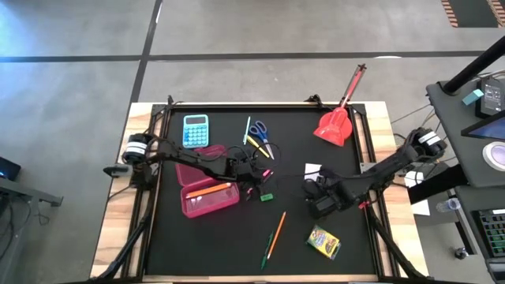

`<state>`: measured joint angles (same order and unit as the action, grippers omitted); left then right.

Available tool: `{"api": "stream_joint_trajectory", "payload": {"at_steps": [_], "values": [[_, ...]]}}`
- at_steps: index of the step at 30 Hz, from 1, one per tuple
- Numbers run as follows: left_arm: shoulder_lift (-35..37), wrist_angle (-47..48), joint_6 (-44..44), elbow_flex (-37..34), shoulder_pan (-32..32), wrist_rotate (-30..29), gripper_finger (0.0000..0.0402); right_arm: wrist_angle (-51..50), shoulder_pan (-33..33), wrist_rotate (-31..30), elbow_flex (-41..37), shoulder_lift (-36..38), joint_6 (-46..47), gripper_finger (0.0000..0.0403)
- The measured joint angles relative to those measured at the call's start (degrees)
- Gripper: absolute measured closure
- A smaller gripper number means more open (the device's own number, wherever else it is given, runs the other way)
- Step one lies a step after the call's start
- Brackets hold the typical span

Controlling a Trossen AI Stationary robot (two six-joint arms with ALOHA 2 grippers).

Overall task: Pack school essentials
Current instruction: Put the pink pen into the pink supply box

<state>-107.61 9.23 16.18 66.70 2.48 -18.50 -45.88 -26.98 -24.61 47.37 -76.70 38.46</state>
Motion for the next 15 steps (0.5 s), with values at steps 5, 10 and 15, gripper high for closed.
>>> {"api": "stream_joint_trajectory", "payload": {"at_steps": [5, 10, 15], "values": [[-2.1, -0.2, 1.1, 0.1, -0.2, -0.2, 0.0267, 3.6, 0.0, -1.6, -2.4, 4.9, 0.6, 0.0232], [-5.1, -1.1, 1.7, 0.0, -0.3, -0.2, 0.0267, 4.9, 0.0, -2.6, -2.7, 7.1, 0.6, 0.0232], [-6.3, -1.6, 1.7, 0.6, -0.3, -1.1, 0.0267, 4.9, 0.0, -2.6, -2.8, 7.4, 0.6, 0.0232]]}}
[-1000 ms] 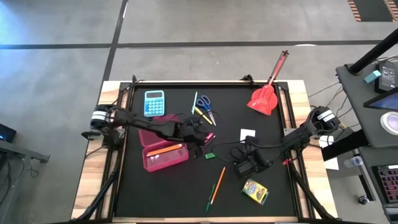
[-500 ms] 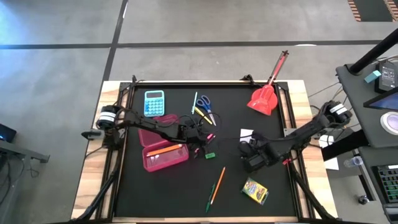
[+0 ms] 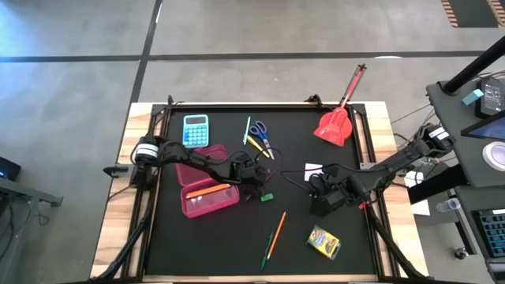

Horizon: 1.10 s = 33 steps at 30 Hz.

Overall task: Pack school essentials
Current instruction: Put the pink pen into the pink supply box

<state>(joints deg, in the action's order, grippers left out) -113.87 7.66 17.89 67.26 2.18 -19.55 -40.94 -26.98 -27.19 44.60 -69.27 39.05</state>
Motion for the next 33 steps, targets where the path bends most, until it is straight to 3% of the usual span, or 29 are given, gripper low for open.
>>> {"api": "stream_joint_trajectory", "payload": {"at_steps": [5, 13, 18, 25, 29, 33], "values": [[0.0, 0.0, -0.3, 0.0, -0.1, 0.0, 0.0285, 0.0, 0.0, 0.0, 0.0, -0.2, 0.0, 0.0232], [0.4, 0.3, -2.0, 0.0, -0.7, -0.5, 0.0386, 0.2, 0.0, 0.0, 0.0, -0.2, 0.0, 0.0232], [2.5, 1.0, -5.0, 1.4, -1.9, -0.5, 0.0380, 0.2, 0.0, 0.0, 0.0, -0.2, 0.6, 0.0232], [11.0, 1.7, -8.3, 1.8, -3.3, -0.8, 0.0381, 1.1, 0.0, 0.1, 0.0, -0.2, 0.8, 0.0232], [18.4, 11.1, -7.7, 1.7, -3.1, -0.6, 0.0382, 1.2, 0.0, 0.1, 0.0, -0.2, 0.8, 0.0232], [25.3, 22.3, -0.6, -2.0, -0.9, -0.5, 0.0382, 2.0, 0.0, 0.0, 0.0, -0.2, 0.7, 0.0232]]}}
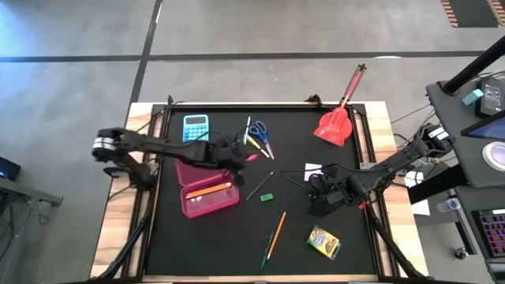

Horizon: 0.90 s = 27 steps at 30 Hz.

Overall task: Pack school essentials
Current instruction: Put the pink pen into the pink supply box

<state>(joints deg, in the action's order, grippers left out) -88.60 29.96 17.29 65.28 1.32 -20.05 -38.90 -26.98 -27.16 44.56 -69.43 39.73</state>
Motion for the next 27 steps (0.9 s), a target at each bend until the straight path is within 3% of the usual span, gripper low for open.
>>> {"api": "stream_joint_trajectory", "payload": {"at_steps": [4, 11, 18, 27], "values": [[6.5, 5.1, 9.6, -6.7, 4.9, 0.1, 0.0382, 1.2, 0.0, -0.8, 0.0, 0.0, -1.4, 0.0232], [13.8, 2.8, 25.3, -20.3, 13.4, -1.0, 0.0383, 3.3, 0.0, -1.7, 0.0, 0.0, -3.5, 0.0232], [13.8, -4.1, 25.9, -25.8, 15.1, 1.2, 0.0370, 8.0, 0.0, -4.9, 0.0, 0.0, -3.0, 0.0232], [13.6, -3.8, 23.3, -26.1, 15.1, 4.1, 0.0307, 9.7, 0.0, -8.9, 0.0, 0.0, 3.8, 0.0232]]}}
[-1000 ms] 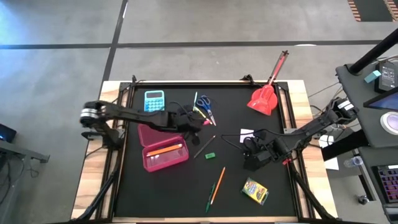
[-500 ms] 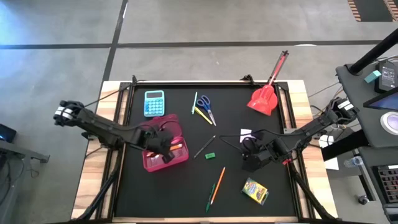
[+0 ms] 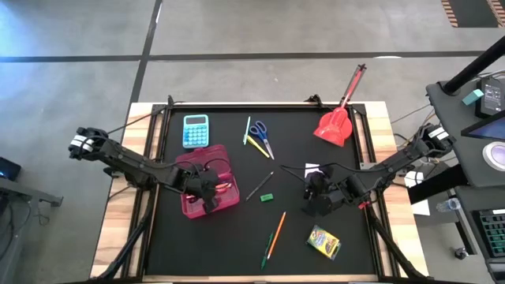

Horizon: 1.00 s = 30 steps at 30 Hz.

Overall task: Pack school essentials
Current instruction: Put the pink pen into the pink supply box, then put the yellow pen into the pink supply box

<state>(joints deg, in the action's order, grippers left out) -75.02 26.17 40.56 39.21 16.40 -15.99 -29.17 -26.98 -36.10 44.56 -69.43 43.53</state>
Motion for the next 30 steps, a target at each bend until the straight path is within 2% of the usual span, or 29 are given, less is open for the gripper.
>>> {"api": "stream_joint_trajectory", "payload": {"at_steps": [5, 12, 18, 23, 27, 30], "values": [[1.1, 0.5, -4.7, 1.2, -0.8, -0.3, 0.0272, 1.1, 0.0, 0.0, 0.0, 0.0, 0.7, 0.0232], [3.9, 0.2, -12.1, 5.1, -3.6, -1.4, 0.0265, 1.0, 0.0, 0.0, 0.0, 0.0, 1.8, 0.0232], [3.3, -3.1, -16.5, 7.7, -8.2, -9.7, 0.0265, 1.0, 0.0, -0.2, 0.0, -0.1, 5.4, 0.0232], [0.5, -13.0, -19.5, 7.3, -13.3, -9.5, 0.0265, 1.0, 0.0, -1.5, 0.0, -0.1, 7.6, 0.0232], [-4.0, -17.4, -20.8, 7.1, -16.7, -9.0, 0.0265, 1.0, 0.0, -1.5, 0.0, -0.1, 7.7, 0.0232], [-7.7, -20.4, -25.9, 7.7, -19.0, -4.7, 0.0265, 0.9, 0.0, -1.5, 0.0, -0.1, 6.8, 0.0232]]}}
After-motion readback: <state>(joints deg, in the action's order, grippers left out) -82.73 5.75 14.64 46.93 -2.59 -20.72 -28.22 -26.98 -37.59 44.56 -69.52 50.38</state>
